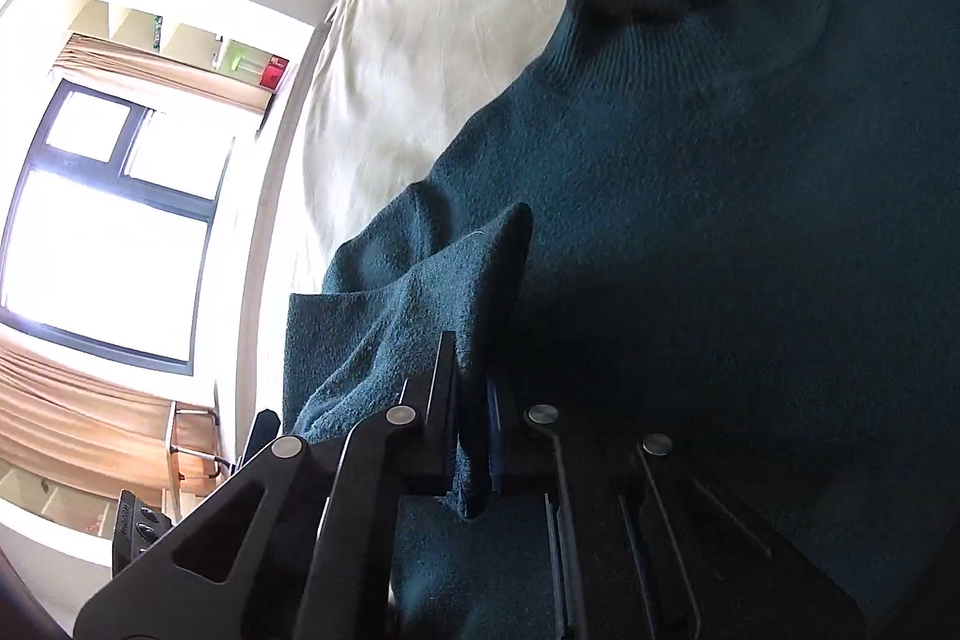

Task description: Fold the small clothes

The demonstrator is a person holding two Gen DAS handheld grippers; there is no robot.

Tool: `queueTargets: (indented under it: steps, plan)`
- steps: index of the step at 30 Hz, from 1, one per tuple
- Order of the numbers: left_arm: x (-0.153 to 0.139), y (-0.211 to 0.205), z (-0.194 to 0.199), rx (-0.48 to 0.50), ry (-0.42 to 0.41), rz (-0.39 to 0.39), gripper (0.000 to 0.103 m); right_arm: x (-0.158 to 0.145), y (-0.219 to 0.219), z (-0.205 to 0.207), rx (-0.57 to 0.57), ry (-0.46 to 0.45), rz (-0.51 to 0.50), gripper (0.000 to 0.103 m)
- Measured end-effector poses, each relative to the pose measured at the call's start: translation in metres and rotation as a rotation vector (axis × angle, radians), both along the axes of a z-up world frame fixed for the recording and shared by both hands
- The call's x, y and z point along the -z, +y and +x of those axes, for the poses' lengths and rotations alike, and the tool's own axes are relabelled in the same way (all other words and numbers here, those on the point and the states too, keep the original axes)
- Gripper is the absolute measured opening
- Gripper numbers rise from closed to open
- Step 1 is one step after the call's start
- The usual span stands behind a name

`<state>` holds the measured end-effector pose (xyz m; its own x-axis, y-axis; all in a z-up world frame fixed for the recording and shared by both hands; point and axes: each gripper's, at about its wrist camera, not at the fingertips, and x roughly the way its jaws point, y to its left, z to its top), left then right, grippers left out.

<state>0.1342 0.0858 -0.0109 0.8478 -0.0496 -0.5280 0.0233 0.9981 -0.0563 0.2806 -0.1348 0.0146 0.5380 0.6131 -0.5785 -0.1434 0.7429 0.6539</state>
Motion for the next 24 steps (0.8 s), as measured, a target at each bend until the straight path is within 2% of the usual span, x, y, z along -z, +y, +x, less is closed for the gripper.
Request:
queueTargets:
  steps: [2, 4, 6, 9, 16, 19, 24]
  plan:
    - [-0.002, 0.025, 0.004, -0.020, 0.035, -0.102, 0.072, -0.008, -0.028, 0.001, 0.045, -0.010, -0.026, 0.006]
    - [-0.001, 0.049, 0.013, -0.030, 0.089, -0.222, 0.049, -0.012, -0.055, 0.002, 0.095, -0.015, -0.054, 0.006]
    - [0.001, 0.066, 0.022, -0.042, 0.124, -0.318, 0.041, -0.012, -0.076, 0.002, 0.135, -0.010, -0.062, 0.006]
    - [0.002, 0.077, 0.034, -0.032, 0.153, -0.398, 0.033, -0.007, -0.100, 0.003, 0.178, 0.001, -0.079, 0.006]
    - [-0.007, 0.061, 0.065, 0.076, 0.196, -0.483, 0.033, 0.015, -0.124, -0.002, 0.219, 0.021, -0.075, 0.006]
    - [0.006, 0.050, 0.086, 0.108, 0.249, -0.514, 0.033, 0.020, -0.135, -0.004, 0.238, 0.016, -0.055, 0.006]
    - [0.034, 0.038, 0.119, 0.110, 0.339, -0.494, 0.033, 0.026, -0.151, -0.013, 0.251, 0.027, -0.051, 0.006]
